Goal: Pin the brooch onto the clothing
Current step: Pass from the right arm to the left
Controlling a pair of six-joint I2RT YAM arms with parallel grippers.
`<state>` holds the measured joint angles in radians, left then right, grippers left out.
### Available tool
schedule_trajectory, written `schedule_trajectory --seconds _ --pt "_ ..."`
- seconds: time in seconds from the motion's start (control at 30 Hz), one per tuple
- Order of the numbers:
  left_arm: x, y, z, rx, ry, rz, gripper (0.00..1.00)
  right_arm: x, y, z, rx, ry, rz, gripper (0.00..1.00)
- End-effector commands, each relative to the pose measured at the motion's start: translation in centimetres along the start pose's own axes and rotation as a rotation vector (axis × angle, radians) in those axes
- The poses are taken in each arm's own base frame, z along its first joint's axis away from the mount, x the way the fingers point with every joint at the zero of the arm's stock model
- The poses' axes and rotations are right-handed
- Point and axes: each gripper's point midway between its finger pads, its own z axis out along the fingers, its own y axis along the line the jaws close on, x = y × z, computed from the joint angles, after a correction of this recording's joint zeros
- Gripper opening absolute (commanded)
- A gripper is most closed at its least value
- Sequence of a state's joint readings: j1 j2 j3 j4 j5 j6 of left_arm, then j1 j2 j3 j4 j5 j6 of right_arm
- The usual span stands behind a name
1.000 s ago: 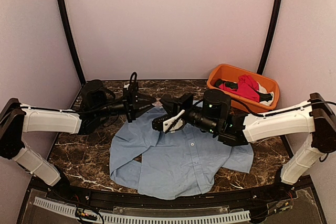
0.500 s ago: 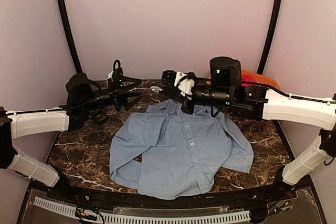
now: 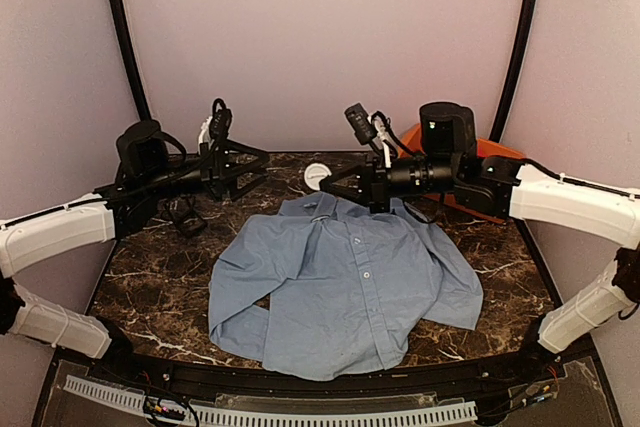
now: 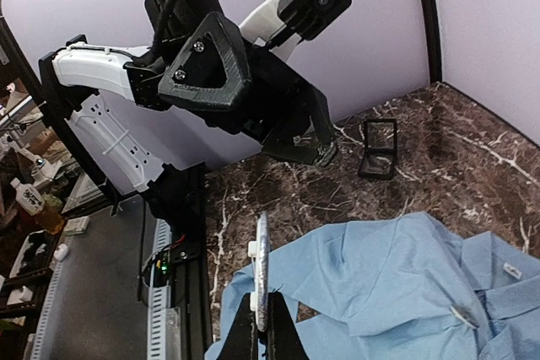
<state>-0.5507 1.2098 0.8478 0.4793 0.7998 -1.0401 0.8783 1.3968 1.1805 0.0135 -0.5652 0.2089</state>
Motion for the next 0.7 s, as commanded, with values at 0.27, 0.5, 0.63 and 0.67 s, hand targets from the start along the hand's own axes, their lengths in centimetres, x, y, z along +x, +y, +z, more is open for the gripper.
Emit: schedule_trajectory --seconds 0.27,0.5,0.63,0.67 --pt "2.9 -1.2 2.0 0.016 0.159 0.145 0.66 -0.2 1.1 -0.7 -0.141 -0.051 0.225 0.00" --pt "3.9 -1.3 2.8 0.035 0.224 0.158 0.64 2.3 1.0 0.5 -0.197 0.100 0.341 0.00" --pt "3.9 -1.5 3.0 0.000 0.286 0.209 0.62 4.0 1.4 0.7 -0.234 0.175 0.389 0.00" --pt "4.0 -1.7 2.9 -0.007 0.306 0.223 0.62 4.2 1.4 0.6 -0.239 0.184 0.397 0.00"
